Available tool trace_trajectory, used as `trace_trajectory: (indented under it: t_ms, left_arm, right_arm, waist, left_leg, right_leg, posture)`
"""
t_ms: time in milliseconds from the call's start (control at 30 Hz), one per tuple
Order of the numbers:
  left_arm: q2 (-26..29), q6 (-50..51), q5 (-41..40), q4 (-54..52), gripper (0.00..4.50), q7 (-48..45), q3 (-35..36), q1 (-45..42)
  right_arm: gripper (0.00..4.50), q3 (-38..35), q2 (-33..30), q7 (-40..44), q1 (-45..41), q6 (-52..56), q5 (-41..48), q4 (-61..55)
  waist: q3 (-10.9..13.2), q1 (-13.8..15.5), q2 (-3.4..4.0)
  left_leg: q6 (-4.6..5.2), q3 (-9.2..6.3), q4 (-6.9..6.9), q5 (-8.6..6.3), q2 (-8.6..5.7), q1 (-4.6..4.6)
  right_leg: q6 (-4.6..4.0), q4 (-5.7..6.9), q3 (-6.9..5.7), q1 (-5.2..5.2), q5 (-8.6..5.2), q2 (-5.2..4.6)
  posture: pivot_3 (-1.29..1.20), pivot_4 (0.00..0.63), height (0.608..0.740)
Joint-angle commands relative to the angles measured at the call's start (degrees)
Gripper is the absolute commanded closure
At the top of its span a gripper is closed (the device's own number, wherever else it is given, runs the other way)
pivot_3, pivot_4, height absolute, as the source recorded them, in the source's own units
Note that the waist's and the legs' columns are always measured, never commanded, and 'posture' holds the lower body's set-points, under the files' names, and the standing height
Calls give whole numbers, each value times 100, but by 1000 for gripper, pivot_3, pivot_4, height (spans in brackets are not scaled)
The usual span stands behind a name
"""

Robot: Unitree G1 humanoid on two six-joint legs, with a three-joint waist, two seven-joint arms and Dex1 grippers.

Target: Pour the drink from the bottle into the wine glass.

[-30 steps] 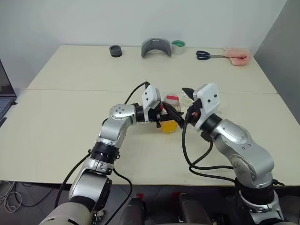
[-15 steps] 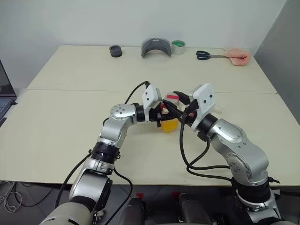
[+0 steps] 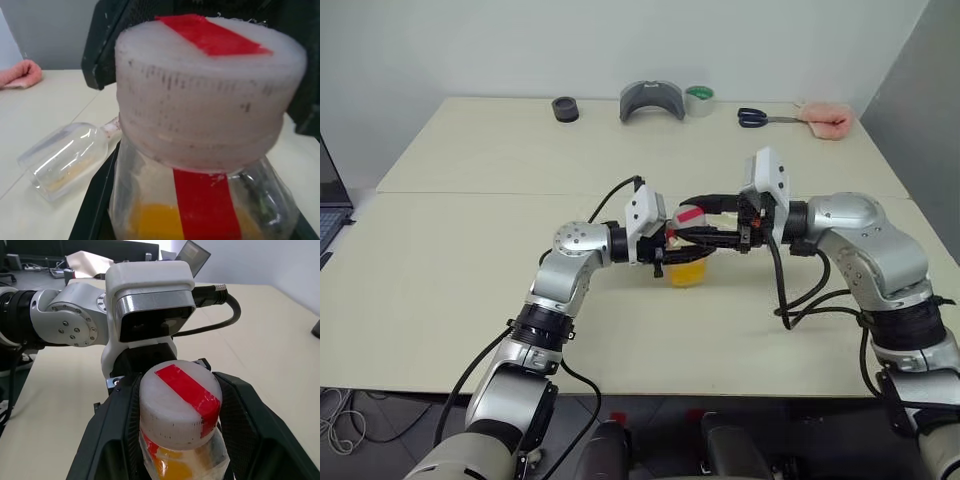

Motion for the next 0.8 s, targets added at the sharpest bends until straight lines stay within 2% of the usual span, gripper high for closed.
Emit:
trace_trajectory:
  t_ms: [33, 167, 267, 367, 500, 633, 800]
  left_arm:
    - [-26, 6, -105, -346, 2760, 203, 144, -40]
    - [-46, -16, -57, -337, 2760, 409, 172, 8]
    - [-51, -41, -21, -284, 2760, 472, 147, -3]
    - [-98, -58, 49, -138, 2760, 608, 138, -72]
    - [-148, -43, 79, -37, 2760, 713, 136, -143]
    - [-150, -78, 90, 49, 2760, 685, 115, -183]
    - [-167, -92, 95, 86, 2760, 672, 93, -214]
  right_arm:
    - [2295, -166, 46, -73, 117, -47, 59, -252]
    - [937, -708, -62, -658, 500, -148, -30, -798]
    - [39, -907, -178, -991, 895, 268, 188, -1604]
    - [0, -965, 149, -2023, 1403, 534, -1, -2518]
    - [0, -622, 811, -3274, 1702, 797, -553, -3026]
    - [0, -282, 1280, -3880, 1786, 916, -851, -3110]
    - [0, -96, 1435, -4076, 1699, 862, -1134, -2909]
  waist:
    - [0, 5, 0]
    - [0, 24, 0]
    - [0, 30, 0]
    - [0, 23, 0]
    - [0, -1, 1]
    - [0, 10, 1]
    - [0, 19, 1]
  left_leg:
    - [0, 1, 3, 0, -1, -2]
    - [0, -2, 5, 0, -1, -3]
    - [0, -1, 5, 0, -2, -6]
    - [-1, -3, 3, 0, -1, -5]
    - [-1, 2, 4, 0, 2, 2]
    - [-3, 0, 3, 1, 2, 1]
    - [-3, 3, 4, 1, -4, -1]
  right_leg:
    - [1, 0, 1, 0, 0, -2]
    - [2, 0, 1, 0, 1, -6]
    - [2, 0, 2, 0, 1, -10]
    - [2, -2, 1, 0, 0, -8]
    - [3, 7, 7, -1, 0, 1]
    - [3, 4, 6, -2, 1, 3]
    - [4, 2, 7, -2, 1, -3]
  posture:
    - [0, 150, 740]
    - [0, 150, 740]
    - [0, 150, 740]
    - [0, 150, 740]
    - [0, 150, 740]
    - [0, 150, 740]
    - [0, 150, 740]
